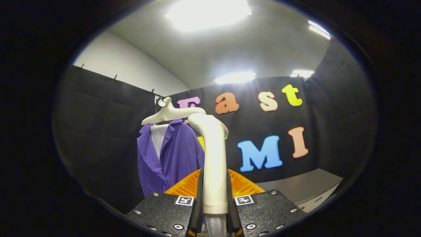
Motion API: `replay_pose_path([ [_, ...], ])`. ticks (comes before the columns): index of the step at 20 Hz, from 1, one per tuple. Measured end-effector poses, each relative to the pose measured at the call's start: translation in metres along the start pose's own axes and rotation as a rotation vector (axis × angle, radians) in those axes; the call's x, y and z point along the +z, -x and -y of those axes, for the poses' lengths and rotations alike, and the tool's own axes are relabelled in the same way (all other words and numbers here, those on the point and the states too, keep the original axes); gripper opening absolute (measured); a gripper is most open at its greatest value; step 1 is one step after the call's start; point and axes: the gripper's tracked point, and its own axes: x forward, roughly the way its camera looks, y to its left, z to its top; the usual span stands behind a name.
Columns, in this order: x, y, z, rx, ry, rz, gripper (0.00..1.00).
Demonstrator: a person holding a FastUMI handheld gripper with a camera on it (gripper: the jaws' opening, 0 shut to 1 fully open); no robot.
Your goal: Iron the clothes twice with a garment steamer, once on the left side and once on the right side.
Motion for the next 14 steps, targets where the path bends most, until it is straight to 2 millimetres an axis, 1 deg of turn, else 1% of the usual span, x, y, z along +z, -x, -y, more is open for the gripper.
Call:
replay_pose_path([
  [3,0.004,-0.011,-0.023,0.008,0.034,0.021,0.30],
  [5,0.006,-0.023,-0.038,0.016,0.056,0.034,0.30],
  [8,0.004,-0.038,-0.058,0.015,0.100,0.049,0.30],
  [11,-0.004,-0.051,-0.073,0.021,0.143,0.043,0.30],
  [13,-0.014,-0.057,-0.085,0.030,0.155,0.027,0.30],
  [14,-0.019,-0.059,-0.086,0.028,0.167,0.015,0.30],
])
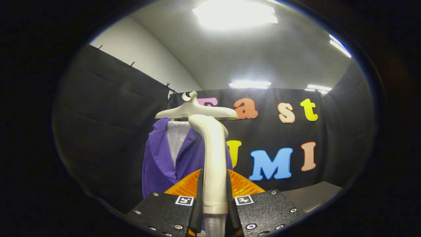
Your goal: Iron the clothes twice with a garment steamer, once on the left side and once on the right side.
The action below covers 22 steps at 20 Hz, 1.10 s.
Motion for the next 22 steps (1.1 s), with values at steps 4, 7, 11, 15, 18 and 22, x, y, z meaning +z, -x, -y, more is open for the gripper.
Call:
replay_pose_path([
  [4,-0.026,-0.008,-0.011,0.014,0.017,-0.063,0.31],
  [7,-0.042,0.006,-0.019,0.012,0.014,-0.092,0.30],
  [11,-0.061,0.019,-0.023,0.019,0.004,-0.134,0.31],
  [15,-0.082,0.032,-0.026,0.016,-0.006,-0.178,0.31],
  [18,-0.098,0.045,-0.029,0.013,-0.009,-0.214,0.31],
  [22,-0.121,0.057,-0.036,0.010,-0.012,-0.255,0.31],
])
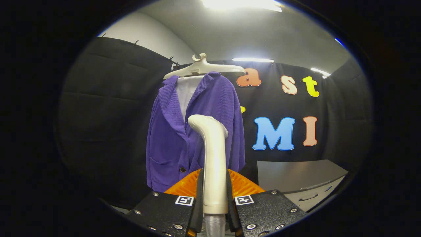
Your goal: Iron the clothes twice with a garment steamer, once on the left side and once on the right side.
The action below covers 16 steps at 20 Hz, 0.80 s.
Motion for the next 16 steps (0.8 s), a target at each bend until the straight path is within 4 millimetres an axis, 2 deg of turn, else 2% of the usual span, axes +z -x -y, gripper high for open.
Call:
replay_pose_path([
  [7,-0.042,0.011,-0.008,-0.011,-0.006,-0.071,0.30],
  [11,-0.074,0.013,-0.010,0.004,-0.014,-0.132,0.31],
  [16,-0.111,0.027,-0.013,0.007,-0.016,-0.197,0.31],
])
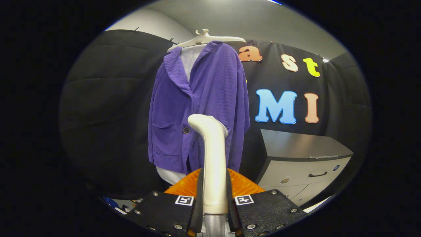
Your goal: Iron the clothes twice with a garment steamer, once on the left side and once on the right side.
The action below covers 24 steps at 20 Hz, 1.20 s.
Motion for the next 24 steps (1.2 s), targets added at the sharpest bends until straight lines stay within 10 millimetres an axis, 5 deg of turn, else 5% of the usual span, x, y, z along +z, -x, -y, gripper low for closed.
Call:
replay_pose_path([
  [16,-0.138,-0.009,-0.006,0.006,-0.029,-0.231,0.31],
  [20,-0.123,0.000,-0.017,0.070,-0.107,-0.178,0.31],
  [24,-0.064,0.017,-0.018,0.098,-0.137,-0.064,0.31],
])
